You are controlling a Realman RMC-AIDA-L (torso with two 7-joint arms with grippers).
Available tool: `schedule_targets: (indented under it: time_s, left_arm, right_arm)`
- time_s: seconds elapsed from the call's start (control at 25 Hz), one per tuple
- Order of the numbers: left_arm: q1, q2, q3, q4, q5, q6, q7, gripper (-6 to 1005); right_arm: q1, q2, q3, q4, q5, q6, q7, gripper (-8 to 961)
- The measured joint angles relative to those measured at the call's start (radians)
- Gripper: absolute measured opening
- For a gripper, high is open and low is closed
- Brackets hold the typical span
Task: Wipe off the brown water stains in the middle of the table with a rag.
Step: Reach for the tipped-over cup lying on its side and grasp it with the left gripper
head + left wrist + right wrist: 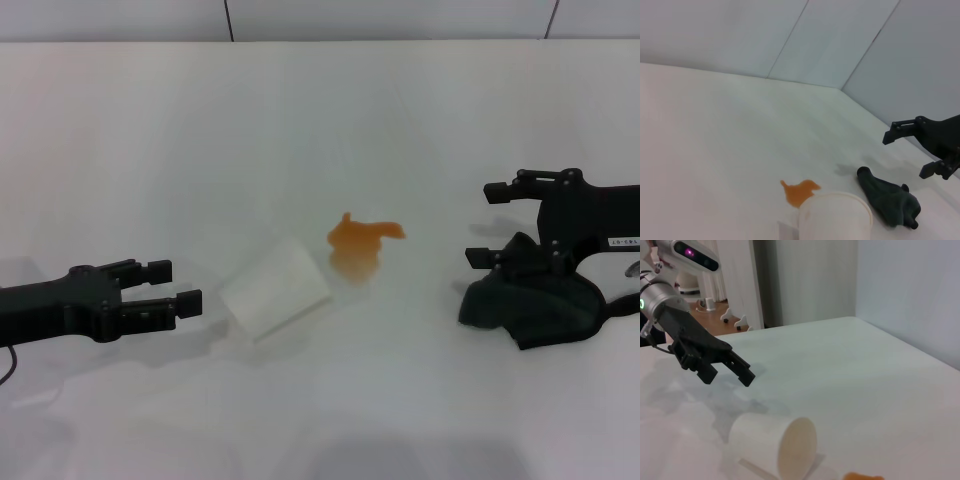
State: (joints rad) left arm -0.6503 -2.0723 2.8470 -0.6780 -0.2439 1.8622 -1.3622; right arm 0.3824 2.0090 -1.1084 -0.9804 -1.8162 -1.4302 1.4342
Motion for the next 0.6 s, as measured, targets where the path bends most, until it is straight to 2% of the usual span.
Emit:
schedule_targets:
  time_s: [0.24, 0.36, 0.48, 0.6]
  left_arm:
    - [-0.003, 0.001, 0.000, -0.001, 0.000, 0.003, 0.000, 869]
    - [-0.016, 0.003, 0.000, -0.010, 0.001, 0.045, -0.005, 867]
    - [-0.051, 0.017, 0.001, -0.075, 0.023, 0.123, -0.035, 864]
    - [-0.116, 0.039, 0.001, -0.169, 0.107, 0.137, -0.096, 862]
  right_arm:
    - [0.005, 0.001, -0.003, 0.004, 0.000, 0.002, 0.000, 872]
    - [0.006, 0.001, -0.003, 0.005, 0.000, 0.002, -0.001, 872]
    - [0.007, 0.000, -0.003, 0.001, 0.000, 0.002, 0.000, 872]
    - [0.007, -0.001, 0.000, 0.000, 0.000, 0.002, 0.000, 872]
